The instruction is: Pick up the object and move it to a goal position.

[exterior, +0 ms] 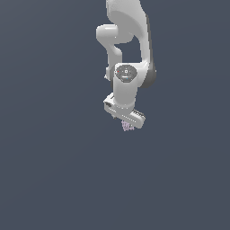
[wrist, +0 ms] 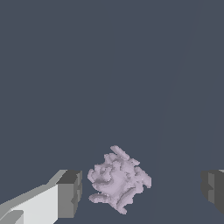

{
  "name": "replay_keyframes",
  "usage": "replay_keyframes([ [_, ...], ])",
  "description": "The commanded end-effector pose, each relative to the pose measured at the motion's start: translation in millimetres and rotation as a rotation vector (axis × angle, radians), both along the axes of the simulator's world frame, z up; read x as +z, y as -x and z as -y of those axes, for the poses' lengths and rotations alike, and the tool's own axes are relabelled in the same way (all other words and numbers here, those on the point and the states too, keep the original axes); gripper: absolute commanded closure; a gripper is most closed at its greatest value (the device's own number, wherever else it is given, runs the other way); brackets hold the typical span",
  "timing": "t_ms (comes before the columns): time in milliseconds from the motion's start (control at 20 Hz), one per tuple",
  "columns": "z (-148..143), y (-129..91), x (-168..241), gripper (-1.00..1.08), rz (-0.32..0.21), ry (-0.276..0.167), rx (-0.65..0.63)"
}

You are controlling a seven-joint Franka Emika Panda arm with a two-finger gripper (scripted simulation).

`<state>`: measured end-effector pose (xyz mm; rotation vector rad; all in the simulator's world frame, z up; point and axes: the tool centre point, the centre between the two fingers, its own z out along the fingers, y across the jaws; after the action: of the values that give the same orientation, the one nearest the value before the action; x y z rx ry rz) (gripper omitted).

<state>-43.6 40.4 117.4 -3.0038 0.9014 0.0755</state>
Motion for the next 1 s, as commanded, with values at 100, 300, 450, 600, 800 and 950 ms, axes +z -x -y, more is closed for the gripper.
replay_keyframes([
  [100, -6, 5, -5, -0.92, 0.004, 0.007, -0.112],
  [300, -12, 9, -8, -0.92, 0.008, 0.012, -0.210],
  [450, -15, 13, -11, -0.92, 0.012, 0.016, -0.283],
  [600, -19, 16, -14, -0.92, 0.015, 0.020, -0.357],
  [800, -24, 21, -18, -0.92, 0.020, 0.025, -0.456],
  [950, -27, 25, -20, -0.92, 0.024, 0.027, -0.528],
])
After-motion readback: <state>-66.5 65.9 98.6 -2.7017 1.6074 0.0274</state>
